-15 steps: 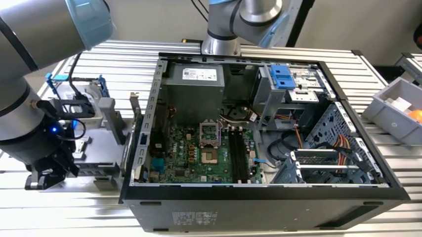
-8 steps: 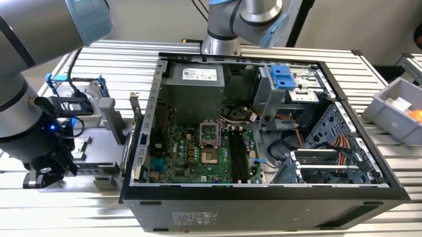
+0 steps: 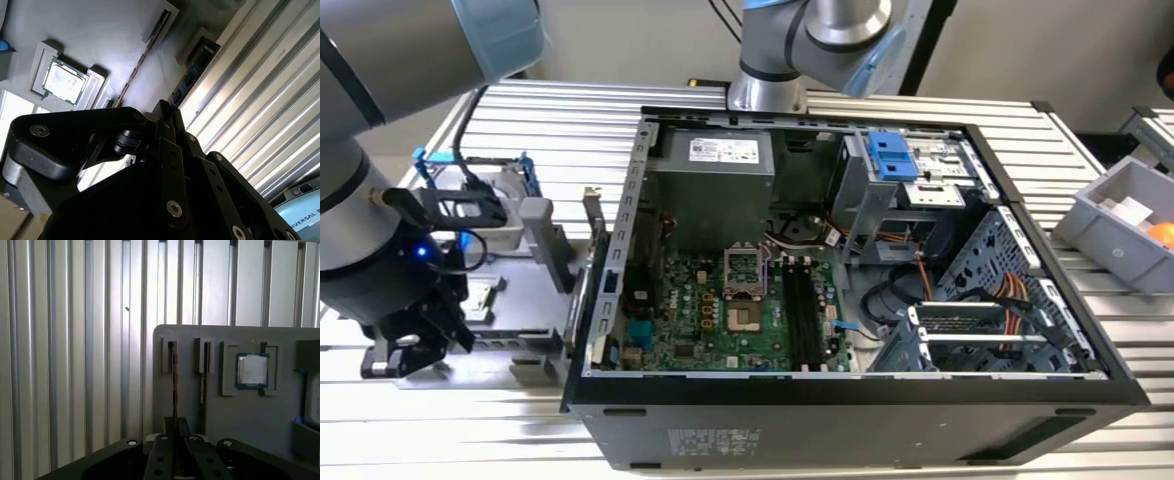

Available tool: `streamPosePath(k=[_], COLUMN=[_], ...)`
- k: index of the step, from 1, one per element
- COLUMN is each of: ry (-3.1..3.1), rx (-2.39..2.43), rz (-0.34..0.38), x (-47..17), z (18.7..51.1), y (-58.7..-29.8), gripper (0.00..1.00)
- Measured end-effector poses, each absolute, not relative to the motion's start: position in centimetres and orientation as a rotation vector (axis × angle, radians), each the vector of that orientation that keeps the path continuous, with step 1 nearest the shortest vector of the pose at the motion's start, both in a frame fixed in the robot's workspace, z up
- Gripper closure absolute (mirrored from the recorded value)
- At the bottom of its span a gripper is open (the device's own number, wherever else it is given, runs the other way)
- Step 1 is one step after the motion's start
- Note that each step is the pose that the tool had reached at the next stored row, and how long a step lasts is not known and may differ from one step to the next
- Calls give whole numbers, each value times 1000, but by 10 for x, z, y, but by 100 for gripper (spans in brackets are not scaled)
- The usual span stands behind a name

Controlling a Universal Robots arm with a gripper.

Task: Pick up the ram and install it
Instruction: 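Pick up the ram and move it above insertion slot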

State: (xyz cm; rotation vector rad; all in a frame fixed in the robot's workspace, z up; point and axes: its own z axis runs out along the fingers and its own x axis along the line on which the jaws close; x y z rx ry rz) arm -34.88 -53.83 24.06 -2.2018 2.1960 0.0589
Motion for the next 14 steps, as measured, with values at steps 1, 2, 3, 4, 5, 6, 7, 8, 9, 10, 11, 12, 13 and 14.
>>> streamPosePath(k=[1,2,3,4,5,6,7,8,9,10,11,12,13,14], ry=[2196,2196,2196,2196,2196,2196,2196,2196,2196,2196,2196,2196,2196,2196], rx=[-2202,-2202,-2202,-2202,-2202,-2202,-2202,-2202,-2202,-2202,-2202,-2202,-2202,-2202], rz=[59,59,59,59,59,59,59,59,59,59,59,59,59,59], x=[-349,-349,-349,-349,-349,-349,-349,-349,-349,-349,-349,-349,-349,-349], z=[242,243,244,244,246,246,247,248,249,250,251,252,253,253], y=[-538,-538,-538,-538,-538,-538,-538,-538,-538,-538,-538,-538,-538,-538], gripper=[100,100,100,100,100,100,100,100,100,100,100,100,100,100])
